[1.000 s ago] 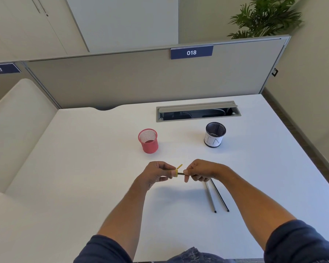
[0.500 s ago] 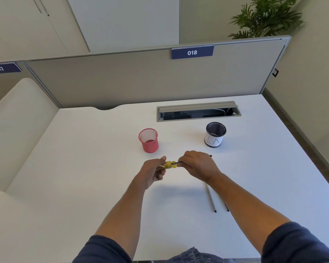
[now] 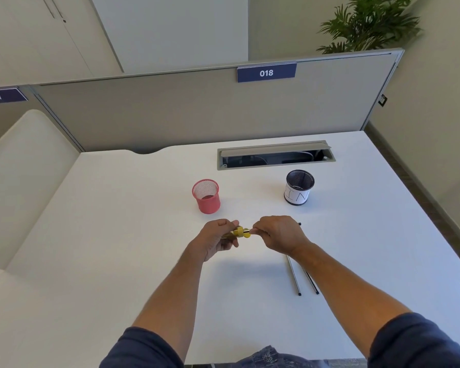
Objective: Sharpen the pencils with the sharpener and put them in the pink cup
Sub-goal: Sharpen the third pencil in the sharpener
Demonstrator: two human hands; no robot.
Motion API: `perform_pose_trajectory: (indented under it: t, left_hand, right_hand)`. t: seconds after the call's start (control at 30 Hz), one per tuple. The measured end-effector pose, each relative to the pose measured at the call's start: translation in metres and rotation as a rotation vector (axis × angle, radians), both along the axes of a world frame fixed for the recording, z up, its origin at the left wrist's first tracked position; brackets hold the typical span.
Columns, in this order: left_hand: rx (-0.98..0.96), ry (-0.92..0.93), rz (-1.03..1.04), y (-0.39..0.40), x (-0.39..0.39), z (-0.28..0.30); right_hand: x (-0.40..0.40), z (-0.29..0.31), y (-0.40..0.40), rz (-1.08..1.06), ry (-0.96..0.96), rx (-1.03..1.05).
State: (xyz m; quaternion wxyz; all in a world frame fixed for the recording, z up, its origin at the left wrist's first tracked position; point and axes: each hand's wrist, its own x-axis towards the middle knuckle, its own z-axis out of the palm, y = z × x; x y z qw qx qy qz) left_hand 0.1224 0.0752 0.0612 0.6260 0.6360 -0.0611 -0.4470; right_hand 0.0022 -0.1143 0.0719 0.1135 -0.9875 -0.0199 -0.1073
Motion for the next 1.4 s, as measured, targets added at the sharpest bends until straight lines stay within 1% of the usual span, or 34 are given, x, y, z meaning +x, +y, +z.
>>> perform_pose_trajectory:
  t: [0.03, 0.2, 0.3, 0.37, 0.47, 0.53, 0.63, 0.67, 0.73, 0.83, 0.9, 1.0, 1.1, 1.2, 1.3, 1.37, 1.4]
  left_hand:
    - [0.006, -0.014, -0.017, 0.000, 0.000, 0.000]
    - [0.008, -0.063, -0.099, 0.006, 0.004, 0.000]
    - [0.050, -0.126, -0.163, 0.009, 0.004, 0.000]
    - [0.072, -0.142, -0.151, 0.008, 0.004, -0.001]
    - [0.077, -0.141, -0.154, 0.006, 0.002, -0.002]
    - [0.075, -0.132, -0.159, 0.004, 0.001, -0.001]
    - [0.074, -0.122, -0.147, 0.002, 0.000, 0.001]
    - [0.071, -0.118, -0.141, 0.002, 0.000, 0.001]
    - [0.055, -0.092, -0.108, 0.002, -0.001, 0.001]
    - [0.030, -0.030, -0.015, 0.001, -0.003, 0.001]
    - [0.013, 0.011, 0.048, -0.001, -0.003, 0.002]
    - [0.021, 0.055, 0.081, -0.001, -0.001, 0.003]
    - [0.007, 0.074, 0.084, -0.002, -0.001, 0.003]
    - [-0.032, 0.060, 0.063, -0.004, -0.002, 0.003]
    - [-0.027, 0.011, 0.006, -0.002, -0.001, 0.003]
    - [-0.008, -0.027, -0.015, 0.000, 0.000, 0.002]
    - [0.005, -0.048, -0.024, 0.001, 0.001, 0.002]
  right_hand:
    - [0.001, 0.000, -0.001, -0.012, 0.064, 0.018]
    - [0.003, 0.001, -0.002, -0.065, 0.221, 0.095]
    - [0.005, 0.000, -0.004, -0.155, 0.391, 0.288]
    - [0.008, 0.000, -0.005, -0.170, 0.485, 0.417]
    - [0.009, 0.003, -0.007, -0.162, 0.568, 0.535]
    - [0.008, 0.005, -0.009, -0.161, 0.581, 0.588]
    - [0.005, 0.005, -0.012, -0.139, 0.540, 0.660]
    - [0.005, 0.006, -0.012, -0.119, 0.517, 0.650]
    - [0.005, 0.007, -0.014, -0.056, 0.445, 0.555]
    - [0.005, 0.006, -0.013, 0.006, 0.273, 0.444]
    - [0.002, 0.004, -0.011, 0.037, 0.116, 0.325]
    - [-0.001, 0.002, -0.008, 0.082, -0.180, 0.075]
    - [0.002, 0.001, -0.007, 0.136, -0.315, 0.015]
    - [0.005, 0.000, -0.007, 0.141, -0.339, 0.022]
    - [0.003, -0.001, -0.007, 0.108, -0.295, 0.054]
    - [0.002, -0.002, -0.006, 0.064, -0.195, 0.075]
    - [0.002, -0.002, -0.005, 0.029, -0.101, 0.110]
